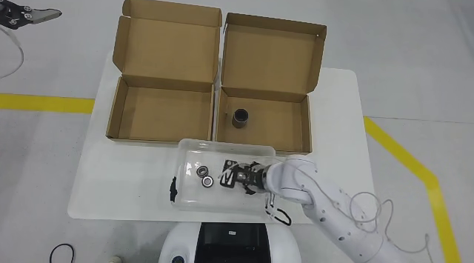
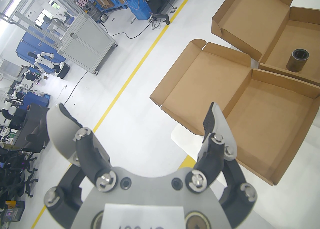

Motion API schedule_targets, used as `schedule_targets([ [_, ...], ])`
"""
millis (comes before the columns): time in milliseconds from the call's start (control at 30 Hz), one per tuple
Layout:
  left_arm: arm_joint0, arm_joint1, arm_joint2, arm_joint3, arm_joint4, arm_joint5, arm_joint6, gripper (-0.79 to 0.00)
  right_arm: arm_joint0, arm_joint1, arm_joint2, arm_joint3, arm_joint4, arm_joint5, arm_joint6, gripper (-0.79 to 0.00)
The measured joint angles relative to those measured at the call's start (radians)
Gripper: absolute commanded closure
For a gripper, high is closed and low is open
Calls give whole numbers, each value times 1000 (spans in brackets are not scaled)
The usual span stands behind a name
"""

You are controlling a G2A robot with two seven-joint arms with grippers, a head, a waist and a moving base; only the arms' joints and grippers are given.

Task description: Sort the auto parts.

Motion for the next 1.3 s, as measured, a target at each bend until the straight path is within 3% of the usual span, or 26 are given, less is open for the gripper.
schedule_targets([
  [233, 0, 0, 0, 0, 0, 0, 0, -785, -4, 6, 20, -6, 11, -46, -150, 0],
  [867, 0, 0, 0, 0, 0, 0, 0, -785, 23, 7, 68, 46, 34, -190, -738, 0],
  [1300, 0, 0, 0, 0, 0, 0, 0, -785, 41, 9, 111, 4, 41, -230, -907, 0],
])
